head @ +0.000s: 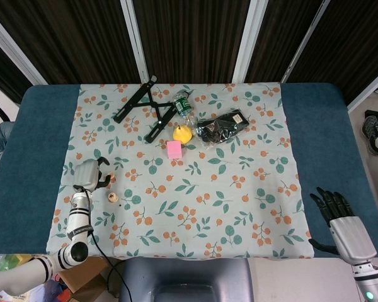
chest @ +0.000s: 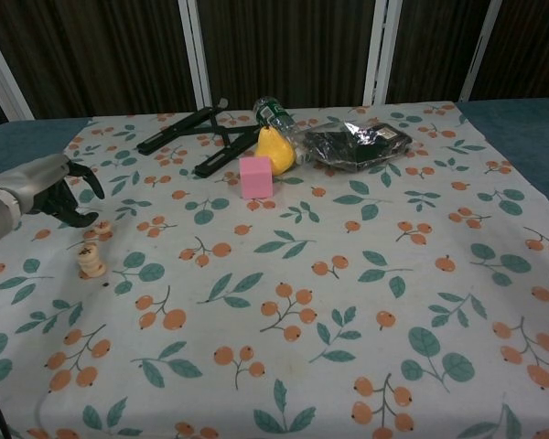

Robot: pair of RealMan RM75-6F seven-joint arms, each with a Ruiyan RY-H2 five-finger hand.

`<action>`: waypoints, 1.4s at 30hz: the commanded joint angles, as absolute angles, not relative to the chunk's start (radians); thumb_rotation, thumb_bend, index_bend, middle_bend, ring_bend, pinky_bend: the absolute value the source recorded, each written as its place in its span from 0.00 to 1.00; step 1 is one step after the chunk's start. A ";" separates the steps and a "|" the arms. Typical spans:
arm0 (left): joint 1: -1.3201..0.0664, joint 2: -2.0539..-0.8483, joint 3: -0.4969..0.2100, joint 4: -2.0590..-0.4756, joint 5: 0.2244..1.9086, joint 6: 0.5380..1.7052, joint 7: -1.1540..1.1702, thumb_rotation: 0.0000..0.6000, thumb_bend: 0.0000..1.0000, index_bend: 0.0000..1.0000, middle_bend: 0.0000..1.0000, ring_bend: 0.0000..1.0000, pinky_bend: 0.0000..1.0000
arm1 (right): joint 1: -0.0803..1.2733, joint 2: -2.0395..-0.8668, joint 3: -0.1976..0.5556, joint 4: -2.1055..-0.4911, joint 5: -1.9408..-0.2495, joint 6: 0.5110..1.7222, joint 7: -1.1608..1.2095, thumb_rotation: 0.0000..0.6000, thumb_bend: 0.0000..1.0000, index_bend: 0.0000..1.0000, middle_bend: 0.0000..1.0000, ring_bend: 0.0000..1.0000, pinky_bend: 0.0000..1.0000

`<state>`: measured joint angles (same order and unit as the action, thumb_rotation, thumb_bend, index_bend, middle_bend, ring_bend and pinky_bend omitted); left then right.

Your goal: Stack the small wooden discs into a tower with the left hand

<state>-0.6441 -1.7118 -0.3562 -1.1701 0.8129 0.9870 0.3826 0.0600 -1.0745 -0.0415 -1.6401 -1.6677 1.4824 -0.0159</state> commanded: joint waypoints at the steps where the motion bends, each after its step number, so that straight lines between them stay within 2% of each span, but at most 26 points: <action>1: -0.650 -1.724 -0.342 -1.157 0.823 0.985 0.376 1.00 0.38 0.39 1.00 1.00 1.00 | 0.060 -1.074 -0.042 -1.641 -1.667 1.482 -0.016 1.00 0.20 0.00 0.00 0.00 0.00; 19: -0.673 -1.814 -0.308 -1.010 0.851 0.973 0.359 1.00 0.37 0.39 1.00 1.00 1.00 | 0.062 -1.063 -0.046 -1.640 -1.672 1.481 0.010 1.00 0.20 0.00 0.00 0.00 0.00; 26: -0.673 -1.825 -0.309 -0.982 0.856 0.967 0.346 1.00 0.38 0.43 1.00 1.00 1.00 | 0.063 -1.063 -0.046 -1.640 -1.670 1.478 0.008 1.00 0.20 0.00 0.00 0.00 0.00; 42: -0.669 -1.820 -0.311 -0.975 0.859 0.960 0.350 1.00 0.38 0.45 1.00 1.00 1.00 | 0.064 -1.065 -0.045 -1.642 -1.668 1.476 0.002 1.00 0.20 0.00 0.00 0.00 0.00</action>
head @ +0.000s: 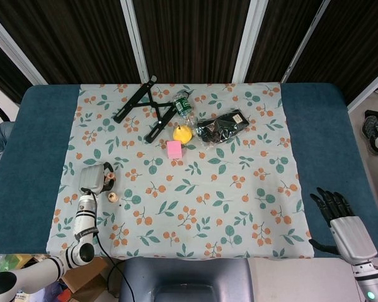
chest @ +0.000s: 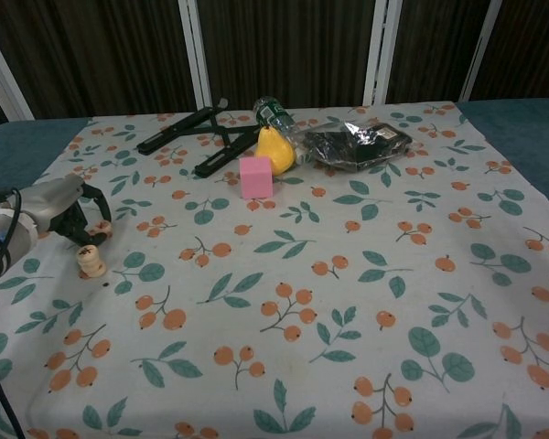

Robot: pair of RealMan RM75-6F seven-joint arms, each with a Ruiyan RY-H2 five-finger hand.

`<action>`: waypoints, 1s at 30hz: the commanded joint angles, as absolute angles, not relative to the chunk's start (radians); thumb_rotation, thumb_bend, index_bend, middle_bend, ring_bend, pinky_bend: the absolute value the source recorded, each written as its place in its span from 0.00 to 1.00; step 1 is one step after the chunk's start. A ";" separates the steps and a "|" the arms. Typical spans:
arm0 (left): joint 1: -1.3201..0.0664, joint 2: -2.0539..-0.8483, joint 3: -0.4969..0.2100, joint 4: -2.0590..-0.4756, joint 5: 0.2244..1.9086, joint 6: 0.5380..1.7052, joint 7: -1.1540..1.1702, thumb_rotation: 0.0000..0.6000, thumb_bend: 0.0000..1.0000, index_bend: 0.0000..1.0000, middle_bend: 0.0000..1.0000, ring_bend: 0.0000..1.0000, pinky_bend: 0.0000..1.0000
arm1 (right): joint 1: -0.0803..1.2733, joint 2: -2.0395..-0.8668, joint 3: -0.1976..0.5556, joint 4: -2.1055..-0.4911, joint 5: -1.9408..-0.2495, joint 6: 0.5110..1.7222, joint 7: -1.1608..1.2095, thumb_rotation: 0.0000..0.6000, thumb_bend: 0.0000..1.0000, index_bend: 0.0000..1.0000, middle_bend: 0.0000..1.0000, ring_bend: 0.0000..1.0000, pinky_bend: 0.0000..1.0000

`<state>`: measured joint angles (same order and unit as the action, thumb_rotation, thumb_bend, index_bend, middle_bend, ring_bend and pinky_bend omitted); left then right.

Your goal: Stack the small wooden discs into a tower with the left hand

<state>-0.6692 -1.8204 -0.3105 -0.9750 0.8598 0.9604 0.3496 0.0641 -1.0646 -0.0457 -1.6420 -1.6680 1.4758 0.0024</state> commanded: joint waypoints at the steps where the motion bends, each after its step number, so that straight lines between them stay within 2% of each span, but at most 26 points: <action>1: -0.669 -1.820 -0.311 -0.975 0.859 0.959 0.351 1.00 0.38 0.45 1.00 1.00 1.00 | 0.064 -1.065 -0.046 -1.642 -1.668 1.476 0.002 1.00 0.20 0.00 0.00 0.00 0.00; 18: -0.659 -1.800 -0.319 -0.999 0.875 0.977 0.335 1.00 0.38 0.52 1.00 1.00 1.00 | 0.065 -1.067 -0.045 -1.642 -1.667 1.475 -0.003 1.00 0.20 0.00 0.00 0.00 0.00; 23: -0.629 -1.725 -0.312 -1.147 0.929 1.040 0.319 1.00 0.38 0.52 1.00 1.00 1.00 | 0.065 -1.069 -0.048 -1.642 -1.670 1.473 -0.008 1.00 0.20 0.00 0.00 0.00 0.00; 30: -0.556 -1.581 -0.256 -1.442 0.979 1.080 0.308 1.00 0.38 0.52 1.00 1.00 1.00 | 0.065 -1.074 -0.051 -1.643 -1.675 1.470 -0.018 1.00 0.20 0.00 0.00 0.00 0.00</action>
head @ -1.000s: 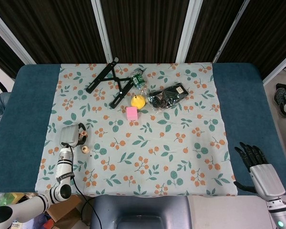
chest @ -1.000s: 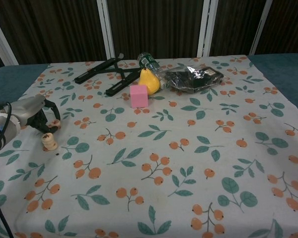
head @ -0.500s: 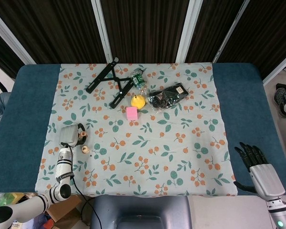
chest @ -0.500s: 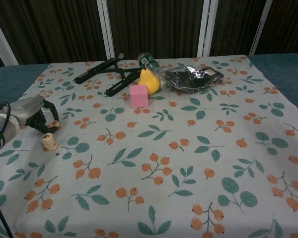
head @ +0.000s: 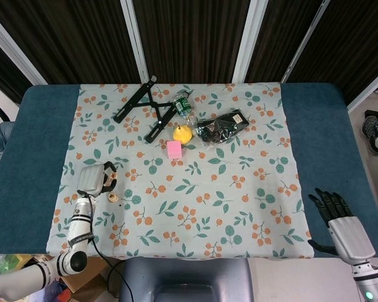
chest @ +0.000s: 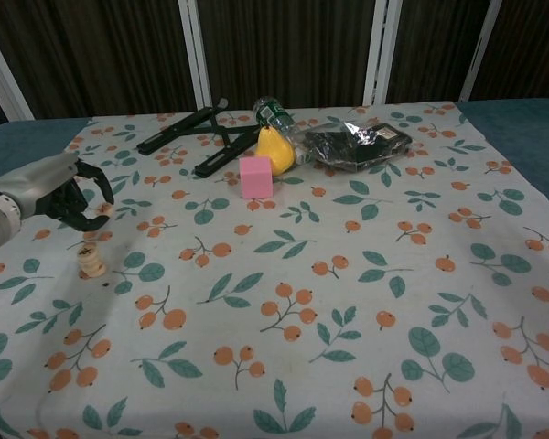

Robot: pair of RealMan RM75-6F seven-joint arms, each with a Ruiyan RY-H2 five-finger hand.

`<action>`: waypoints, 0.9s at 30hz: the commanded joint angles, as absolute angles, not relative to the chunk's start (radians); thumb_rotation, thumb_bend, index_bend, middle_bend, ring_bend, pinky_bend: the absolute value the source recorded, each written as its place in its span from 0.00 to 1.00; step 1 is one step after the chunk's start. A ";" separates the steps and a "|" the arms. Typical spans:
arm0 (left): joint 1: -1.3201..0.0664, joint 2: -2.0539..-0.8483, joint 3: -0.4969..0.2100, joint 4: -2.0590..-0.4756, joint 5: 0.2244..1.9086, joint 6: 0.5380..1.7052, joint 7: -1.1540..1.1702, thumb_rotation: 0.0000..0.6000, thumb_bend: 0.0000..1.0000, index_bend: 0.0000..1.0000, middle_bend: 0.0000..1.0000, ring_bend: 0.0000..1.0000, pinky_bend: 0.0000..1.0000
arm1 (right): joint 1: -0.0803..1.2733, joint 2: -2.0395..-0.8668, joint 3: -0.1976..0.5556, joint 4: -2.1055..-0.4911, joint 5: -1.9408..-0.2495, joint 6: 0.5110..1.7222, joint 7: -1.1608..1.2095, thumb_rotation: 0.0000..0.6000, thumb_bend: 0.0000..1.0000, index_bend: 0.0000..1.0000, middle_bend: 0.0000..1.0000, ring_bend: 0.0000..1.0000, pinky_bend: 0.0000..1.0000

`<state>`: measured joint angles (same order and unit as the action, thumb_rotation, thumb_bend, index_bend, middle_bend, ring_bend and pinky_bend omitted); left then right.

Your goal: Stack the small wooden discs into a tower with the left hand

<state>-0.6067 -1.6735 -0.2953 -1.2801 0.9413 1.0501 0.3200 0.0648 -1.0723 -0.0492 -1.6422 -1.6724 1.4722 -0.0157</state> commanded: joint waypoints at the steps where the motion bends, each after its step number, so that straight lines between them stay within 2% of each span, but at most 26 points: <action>1: -0.549 -1.568 -0.247 -1.470 0.984 1.081 0.304 1.00 0.38 0.51 1.00 1.00 1.00 | 0.066 -1.074 -0.053 -1.643 -1.678 1.469 -0.020 1.00 0.20 0.00 0.00 0.00 0.00; 8: -0.525 -1.534 -0.206 -1.546 1.001 1.083 0.300 1.00 0.38 0.50 1.00 1.00 1.00 | 0.065 -1.074 -0.060 -1.643 -1.688 1.468 -0.024 1.00 0.20 0.00 0.00 0.00 0.00; 16: -0.509 -1.533 -0.170 -1.534 1.014 1.088 0.293 1.00 0.38 0.49 1.00 1.00 1.00 | 0.065 -1.073 -0.058 -1.643 -1.685 1.470 -0.018 1.00 0.20 0.00 0.00 0.00 0.00; 27: -0.513 -1.533 -0.171 -1.520 1.014 1.086 0.285 1.00 0.39 0.49 1.00 1.00 1.00 | 0.065 -1.075 -0.058 -1.643 -1.683 1.470 -0.021 1.00 0.20 0.00 0.00 0.00 0.00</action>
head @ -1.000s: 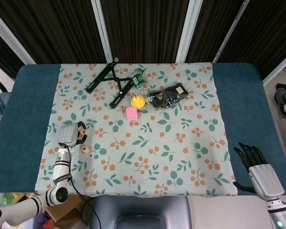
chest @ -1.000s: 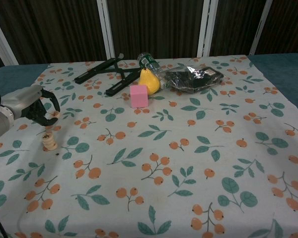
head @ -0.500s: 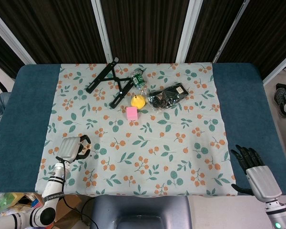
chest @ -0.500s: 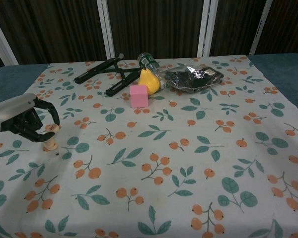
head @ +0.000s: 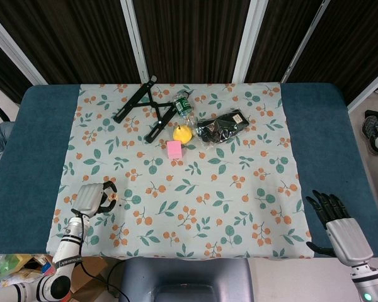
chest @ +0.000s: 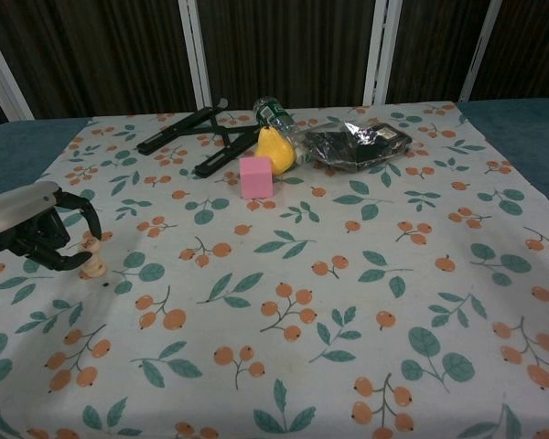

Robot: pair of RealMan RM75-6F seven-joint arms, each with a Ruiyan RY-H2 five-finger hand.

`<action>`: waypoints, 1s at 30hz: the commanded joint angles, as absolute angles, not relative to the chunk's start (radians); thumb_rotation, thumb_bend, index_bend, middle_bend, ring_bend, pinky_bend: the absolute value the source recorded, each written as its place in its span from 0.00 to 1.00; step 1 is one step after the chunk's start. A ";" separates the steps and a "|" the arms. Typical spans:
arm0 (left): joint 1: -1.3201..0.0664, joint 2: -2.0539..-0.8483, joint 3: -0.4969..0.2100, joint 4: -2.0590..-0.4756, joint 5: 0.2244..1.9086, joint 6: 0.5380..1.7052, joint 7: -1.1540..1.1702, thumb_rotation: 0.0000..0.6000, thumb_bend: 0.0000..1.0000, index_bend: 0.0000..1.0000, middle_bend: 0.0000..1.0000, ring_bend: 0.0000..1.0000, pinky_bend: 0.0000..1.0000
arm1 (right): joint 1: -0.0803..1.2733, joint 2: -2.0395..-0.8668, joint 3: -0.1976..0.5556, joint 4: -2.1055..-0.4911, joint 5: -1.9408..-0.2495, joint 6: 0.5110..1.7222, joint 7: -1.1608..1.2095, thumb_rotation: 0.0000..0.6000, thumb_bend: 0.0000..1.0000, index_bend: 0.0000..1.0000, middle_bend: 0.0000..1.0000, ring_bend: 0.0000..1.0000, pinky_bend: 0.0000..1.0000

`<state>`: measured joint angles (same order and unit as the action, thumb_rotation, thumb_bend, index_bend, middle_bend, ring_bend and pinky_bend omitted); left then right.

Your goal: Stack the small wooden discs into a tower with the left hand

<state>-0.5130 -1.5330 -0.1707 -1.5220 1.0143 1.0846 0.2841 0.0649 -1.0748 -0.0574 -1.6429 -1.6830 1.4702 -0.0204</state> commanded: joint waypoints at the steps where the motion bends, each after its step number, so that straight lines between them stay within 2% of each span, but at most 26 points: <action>1: -0.513 -1.533 -0.171 -1.519 1.013 1.086 0.284 1.00 0.39 0.49 1.00 1.00 1.00 | 0.065 -1.075 -0.058 -1.643 -1.684 1.469 -0.021 1.00 0.20 0.00 0.00 0.00 0.00; 10: -0.514 -1.530 -0.172 -1.504 1.000 1.078 0.281 1.00 0.39 0.49 1.00 1.00 1.00 | 0.064 -1.074 -0.058 -1.643 -1.684 1.473 -0.018 1.00 0.20 0.00 0.00 0.00 0.00; 17: -0.515 -1.528 -0.169 -1.505 1.005 1.080 0.284 1.00 0.39 0.43 1.00 1.00 1.00 | 0.062 -1.073 -0.058 -1.643 -1.685 1.477 -0.016 1.00 0.20 0.00 0.00 0.00 0.00; 24: -0.513 -1.523 -0.164 -1.510 1.011 1.081 0.281 1.00 0.39 0.41 1.00 1.00 1.00 | 0.061 -1.072 -0.056 -1.642 -1.684 1.481 -0.011 1.00 0.20 0.00 0.00 0.00 0.00; 27: -0.503 -1.507 -0.160 -1.539 1.046 1.106 0.266 1.00 0.39 0.40 1.00 1.00 1.00 | 0.061 -1.072 -0.056 -1.641 -1.684 1.482 -0.011 1.00 0.20 0.00 0.00 0.00 0.00; 30: -0.467 -1.463 -0.139 -1.600 1.155 1.188 0.226 1.00 0.39 0.38 1.00 1.00 1.00 | 0.059 -1.071 -0.057 -1.640 -1.687 1.485 -0.009 1.00 0.20 0.00 0.00 0.00 0.00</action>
